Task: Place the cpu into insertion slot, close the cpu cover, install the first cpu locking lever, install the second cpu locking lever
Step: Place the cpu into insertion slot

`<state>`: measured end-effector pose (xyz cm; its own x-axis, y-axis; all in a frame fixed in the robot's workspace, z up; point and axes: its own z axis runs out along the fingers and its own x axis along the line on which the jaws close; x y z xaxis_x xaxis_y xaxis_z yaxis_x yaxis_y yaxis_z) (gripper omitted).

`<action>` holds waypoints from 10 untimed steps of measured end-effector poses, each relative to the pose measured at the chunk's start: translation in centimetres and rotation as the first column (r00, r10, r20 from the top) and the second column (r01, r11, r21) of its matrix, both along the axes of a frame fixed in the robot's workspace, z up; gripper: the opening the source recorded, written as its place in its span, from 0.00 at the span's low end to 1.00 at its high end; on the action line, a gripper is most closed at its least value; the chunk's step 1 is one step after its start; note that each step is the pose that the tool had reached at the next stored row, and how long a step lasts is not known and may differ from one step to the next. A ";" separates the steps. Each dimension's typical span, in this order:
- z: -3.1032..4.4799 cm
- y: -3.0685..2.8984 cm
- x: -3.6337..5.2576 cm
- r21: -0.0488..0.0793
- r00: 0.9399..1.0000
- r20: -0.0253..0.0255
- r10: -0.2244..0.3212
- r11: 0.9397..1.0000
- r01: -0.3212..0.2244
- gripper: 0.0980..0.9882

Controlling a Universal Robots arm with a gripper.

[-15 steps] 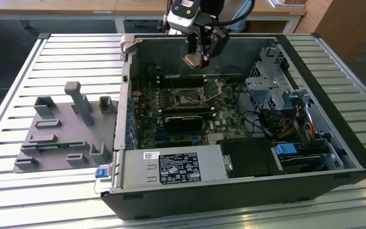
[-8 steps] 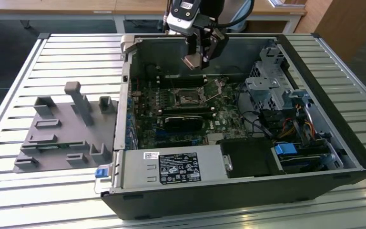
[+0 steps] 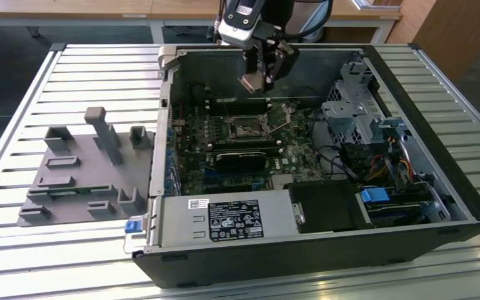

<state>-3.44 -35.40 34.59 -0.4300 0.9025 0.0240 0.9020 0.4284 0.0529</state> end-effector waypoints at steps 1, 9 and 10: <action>-0.03 0.00 0.00 0.000 1.000 0.000 0.000 1.000 0.000 0.50; -0.67 0.05 0.00 -0.001 1.000 -0.001 -0.008 1.000 0.008 0.50; -0.76 0.08 -0.01 -0.001 1.000 -0.001 -0.013 1.000 0.013 0.50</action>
